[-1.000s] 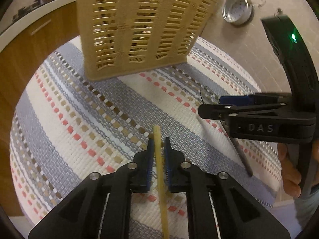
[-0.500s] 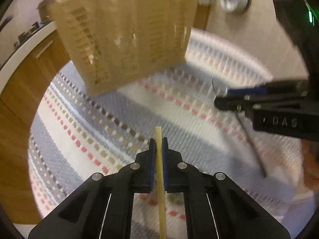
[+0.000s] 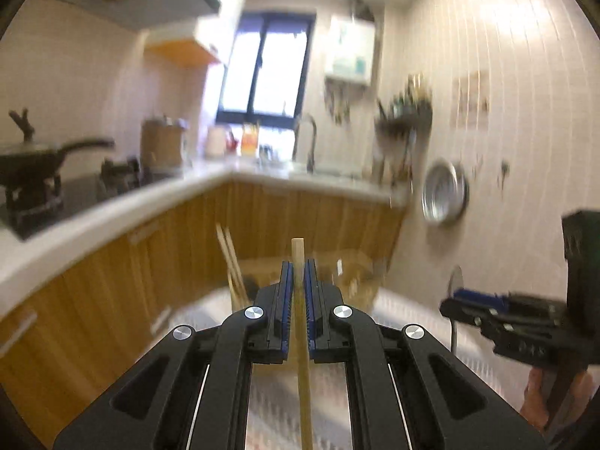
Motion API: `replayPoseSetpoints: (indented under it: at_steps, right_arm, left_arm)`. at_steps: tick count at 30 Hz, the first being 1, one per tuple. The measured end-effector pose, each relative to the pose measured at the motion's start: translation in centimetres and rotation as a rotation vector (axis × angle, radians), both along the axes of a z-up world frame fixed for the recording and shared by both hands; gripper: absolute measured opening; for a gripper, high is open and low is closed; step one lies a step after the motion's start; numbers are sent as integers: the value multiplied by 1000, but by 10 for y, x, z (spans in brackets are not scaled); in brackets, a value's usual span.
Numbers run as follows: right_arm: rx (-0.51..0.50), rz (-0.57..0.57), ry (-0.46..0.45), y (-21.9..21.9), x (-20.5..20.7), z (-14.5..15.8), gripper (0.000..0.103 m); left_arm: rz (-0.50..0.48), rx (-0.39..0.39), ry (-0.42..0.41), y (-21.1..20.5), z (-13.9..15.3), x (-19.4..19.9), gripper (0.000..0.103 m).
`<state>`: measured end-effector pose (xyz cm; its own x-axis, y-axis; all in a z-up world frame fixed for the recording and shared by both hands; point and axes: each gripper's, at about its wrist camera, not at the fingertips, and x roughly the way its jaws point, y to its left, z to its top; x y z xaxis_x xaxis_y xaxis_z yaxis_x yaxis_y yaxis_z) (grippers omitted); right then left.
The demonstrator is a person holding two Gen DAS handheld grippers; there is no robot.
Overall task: Organize utensils
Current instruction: 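Grasp the last wooden chopstick with the left tool while the right tool grasps the last clear spoon, then lift the chopstick and spoon and carry both over the basket, then open both tools to drop the chopstick and spoon into the basket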
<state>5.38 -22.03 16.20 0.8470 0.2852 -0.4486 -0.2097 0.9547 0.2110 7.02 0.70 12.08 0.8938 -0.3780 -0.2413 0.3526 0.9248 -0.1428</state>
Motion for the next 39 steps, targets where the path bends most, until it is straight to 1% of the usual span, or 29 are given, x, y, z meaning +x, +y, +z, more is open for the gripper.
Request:
replayPoseSetpoints:
  at_steps: [1, 3, 6, 9, 12, 14, 16, 17, 20, 22, 27, 29, 33, 39]
  right_arm:
    - [9, -10, -37, 3, 6, 8, 29]
    - [29, -17, -92, 3, 12, 24, 29]
    - [61, -38, -174, 1, 22, 45, 29]
    - [106, -51, -228, -2, 33, 60, 29]
    - [147, -77, -271, -2, 48, 66, 29]
    - [155, -131, -293, -1, 56, 68, 29]
    - [186, -188, -314, -3, 68, 62, 29]
    - [187, -201, -320, -3, 72, 60, 29]
    - [187, -217, -314, 0, 93, 50, 29]
    - [182, -215, -310, 4, 103, 41, 29]
    - [147, -210, -318, 15, 116, 21, 29]
    - [131, -214, -322, 20, 118, 14, 29]
    - [104, -221, -326, 27, 117, 1, 29]
    - [122, -201, -293, 26, 118, -12, 30]
  left_arm:
    - [9, -22, -35, 2, 11, 1, 4]
    - [14, -51, -78, -2, 20, 7, 4]
    - [16, -123, -142, -1, 32, 24, 4]
    - [29, -152, -199, 0, 42, 30, 4]
    - [46, -179, -271, -3, 50, 40, 4]
    - [65, -186, -313, -5, 49, 43, 4]
    - [101, -201, -372, -9, 48, 48, 4]
    - [117, -207, -386, -10, 47, 52, 4]
    - [142, -222, -389, -14, 38, 69, 4]
    - [168, -210, -392, -15, 30, 78, 4]
    - [208, -230, -361, -8, 10, 96, 4]
    - [238, -236, -350, -4, 4, 100, 4]
    - [238, -193, -326, -8, -4, 104, 4]
    - [218, -159, -311, -15, -9, 101, 5]
